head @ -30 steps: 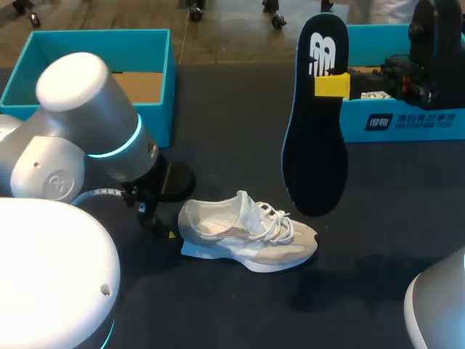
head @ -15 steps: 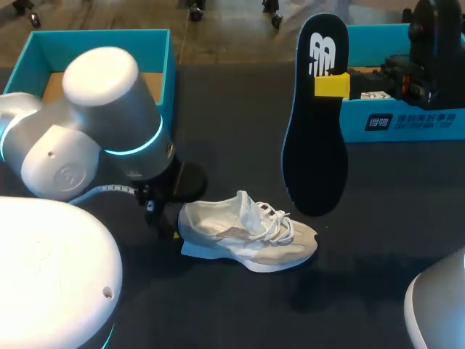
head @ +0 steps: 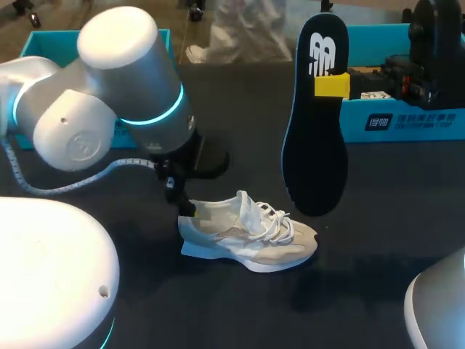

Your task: Take the shoe out of the shoebox, open the shoe tongue, remove and reinsert the insole, then place the shoe into the shoebox

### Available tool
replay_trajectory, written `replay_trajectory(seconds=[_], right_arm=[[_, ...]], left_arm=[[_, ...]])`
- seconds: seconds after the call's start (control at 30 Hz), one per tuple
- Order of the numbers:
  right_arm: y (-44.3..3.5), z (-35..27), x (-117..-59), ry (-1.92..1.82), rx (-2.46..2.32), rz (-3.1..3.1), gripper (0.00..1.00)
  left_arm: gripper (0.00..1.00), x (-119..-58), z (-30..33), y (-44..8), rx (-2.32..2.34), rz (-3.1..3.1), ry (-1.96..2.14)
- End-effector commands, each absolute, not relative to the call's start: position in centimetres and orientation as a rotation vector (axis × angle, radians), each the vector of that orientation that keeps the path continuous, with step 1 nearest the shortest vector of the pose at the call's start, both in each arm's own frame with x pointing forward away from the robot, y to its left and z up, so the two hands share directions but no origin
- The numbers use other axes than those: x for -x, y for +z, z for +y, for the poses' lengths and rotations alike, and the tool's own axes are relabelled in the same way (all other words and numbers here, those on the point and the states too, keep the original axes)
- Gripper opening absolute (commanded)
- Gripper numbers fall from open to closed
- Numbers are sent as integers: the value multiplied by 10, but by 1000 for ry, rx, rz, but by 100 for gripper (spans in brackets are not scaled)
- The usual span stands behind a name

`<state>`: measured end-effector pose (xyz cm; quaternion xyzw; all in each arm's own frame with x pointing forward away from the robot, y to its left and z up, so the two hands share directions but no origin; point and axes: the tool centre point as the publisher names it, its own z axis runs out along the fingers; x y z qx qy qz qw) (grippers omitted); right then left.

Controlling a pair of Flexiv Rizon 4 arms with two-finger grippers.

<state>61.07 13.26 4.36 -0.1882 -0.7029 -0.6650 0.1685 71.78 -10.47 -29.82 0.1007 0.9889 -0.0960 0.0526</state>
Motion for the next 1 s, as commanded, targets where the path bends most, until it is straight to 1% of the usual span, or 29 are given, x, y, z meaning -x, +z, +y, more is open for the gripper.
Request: replay_trajectory(seconds=[0.03,0.27,0.5,0.6,0.63,0.77,0.8,0.87,0.9,0.93,0.97,1.0], right_arm=[[43,136,-614,-1886,533,-2000,0],[43,136,-614,-1886,533,-2000,0],[43,136,-614,-1886,533,-2000,0],[43,136,-614,-1886,533,-2000,0],[43,136,-614,-1886,533,-2000,0],[43,136,-614,-1886,533,-2000,0],[43,136,-614,-1886,533,-2000,0],[43,136,-614,-1886,533,-2000,0],[43,136,-614,-1886,533,-2000,0],[43,136,-614,-1886,533,-2000,0],[43,136,-614,-1886,533,-2000,0],[43,136,-614,-1886,533,-2000,0]], left_arm=[[100,-727,-129,-325,-318,2998,-281],[100,-737,-153,-352,-277,2992,-244],[100,-744,-161,-374,-241,3018,-244],[96,-747,-163,-381,-227,3021,-234],[93,-747,-164,-382,-222,3024,-234],[73,-750,-166,-389,-204,3041,-225],[66,-750,-166,-390,-206,3047,-221],[50,-749,-166,-392,-209,3051,-218],[47,-748,-166,-392,-211,3053,-217],[38,-748,-165,-392,-211,3054,-217],[9,-748,-165,-392,-212,3055,-217],[0,-748,-164,-393,-212,3055,-218]])
